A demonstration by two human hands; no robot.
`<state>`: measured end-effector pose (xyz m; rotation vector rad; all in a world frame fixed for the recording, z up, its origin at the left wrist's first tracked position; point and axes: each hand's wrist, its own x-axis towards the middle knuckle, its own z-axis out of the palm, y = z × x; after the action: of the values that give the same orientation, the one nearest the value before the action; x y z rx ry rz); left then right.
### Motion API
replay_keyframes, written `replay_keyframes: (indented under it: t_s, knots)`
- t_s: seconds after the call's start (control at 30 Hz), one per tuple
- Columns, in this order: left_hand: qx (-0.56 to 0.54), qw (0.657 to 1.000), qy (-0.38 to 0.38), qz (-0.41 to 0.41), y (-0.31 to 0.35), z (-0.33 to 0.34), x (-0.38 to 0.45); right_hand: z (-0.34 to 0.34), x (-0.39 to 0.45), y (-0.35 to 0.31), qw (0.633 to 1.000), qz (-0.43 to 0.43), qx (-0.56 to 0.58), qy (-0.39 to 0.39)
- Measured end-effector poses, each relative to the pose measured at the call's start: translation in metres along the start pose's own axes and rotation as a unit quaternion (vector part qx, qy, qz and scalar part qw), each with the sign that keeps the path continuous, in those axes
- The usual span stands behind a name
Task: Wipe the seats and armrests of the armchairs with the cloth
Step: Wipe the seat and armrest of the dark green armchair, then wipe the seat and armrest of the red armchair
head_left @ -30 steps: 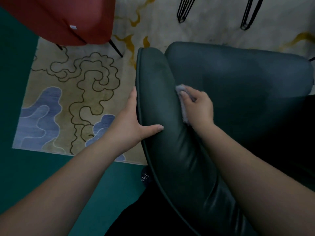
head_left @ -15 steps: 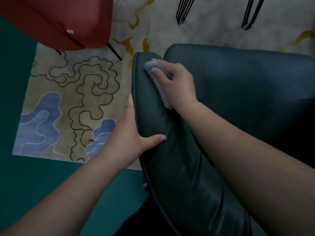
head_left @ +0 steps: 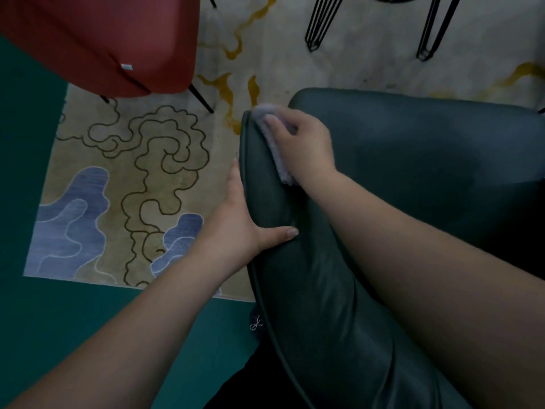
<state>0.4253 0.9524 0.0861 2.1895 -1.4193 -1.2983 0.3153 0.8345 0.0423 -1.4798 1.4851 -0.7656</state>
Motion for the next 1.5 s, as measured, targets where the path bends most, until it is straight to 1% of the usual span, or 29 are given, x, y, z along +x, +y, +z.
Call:
replay_keyframes:
  t_s: [0.07,0.17,0.23,0.27,0.33,0.4,0.5,0.57,0.73,0.87,0.97,1.1,1.2,1.37,1.5]
  knots:
    - [-0.001,1.000,-0.003,0.002,-0.002,0.000,0.001,-0.004,-0.011,0.021,0.996,0.072,0.042,0.025]
    - [0.003,1.000,-0.005,0.004,-0.005,0.001,0.001,-0.015,-0.032,0.050,0.989,0.140,0.024,0.028]
    - [-0.004,1.000,-0.026,0.003,-0.005,-0.002,0.000,-0.028,-0.049,0.062,0.984,0.180,-0.009,0.002]
    - [-0.009,0.999,-0.041,0.005,-0.005,-0.006,0.000,-0.036,-0.058,0.064,0.980,0.194,-0.031,-0.023]
    - [-0.011,0.998,-0.058,0.020,-0.004,-0.018,0.000,-0.055,-0.068,0.058,0.974,0.203,-0.071,-0.064]
    - [0.013,0.998,-0.058,0.032,-0.006,-0.032,-0.002,-0.069,-0.072,0.044,0.976,0.200,-0.071,-0.045]
    - [0.056,0.997,-0.045,0.033,-0.013,-0.055,-0.004,-0.074,-0.071,0.011,0.985,0.163,-0.027,0.050]
    - [0.096,0.994,-0.027,0.042,-0.021,-0.073,0.000,-0.067,-0.065,-0.012,0.987,0.139,-0.009,0.074]
    - [0.226,0.971,0.007,0.072,-0.050,-0.137,0.020,-0.025,-0.037,-0.068,0.993,0.103,-0.019,0.054]
    - [0.310,0.947,0.024,0.087,-0.080,-0.203,0.043,0.027,-0.013,-0.108,0.994,0.097,-0.023,0.054]
    - [0.361,0.928,0.025,0.095,-0.101,-0.253,0.059,0.071,0.004,-0.139,0.994,0.099,-0.025,0.041]
    - [0.401,0.911,0.017,0.095,-0.124,-0.302,0.077,0.118,0.025,-0.172,0.995,0.091,-0.022,0.045]
    - [0.406,0.909,0.015,0.089,-0.134,-0.328,0.090,0.139,0.040,-0.190,0.995,0.086,-0.037,0.046]
    - [0.405,0.912,0.020,0.063,-0.136,-0.352,0.114,0.149,0.076,-0.206,0.993,0.084,-0.067,0.058]
    - [0.406,0.912,0.032,0.053,-0.124,-0.367,0.144,0.150,0.117,-0.211,0.992,0.082,-0.080,0.058]
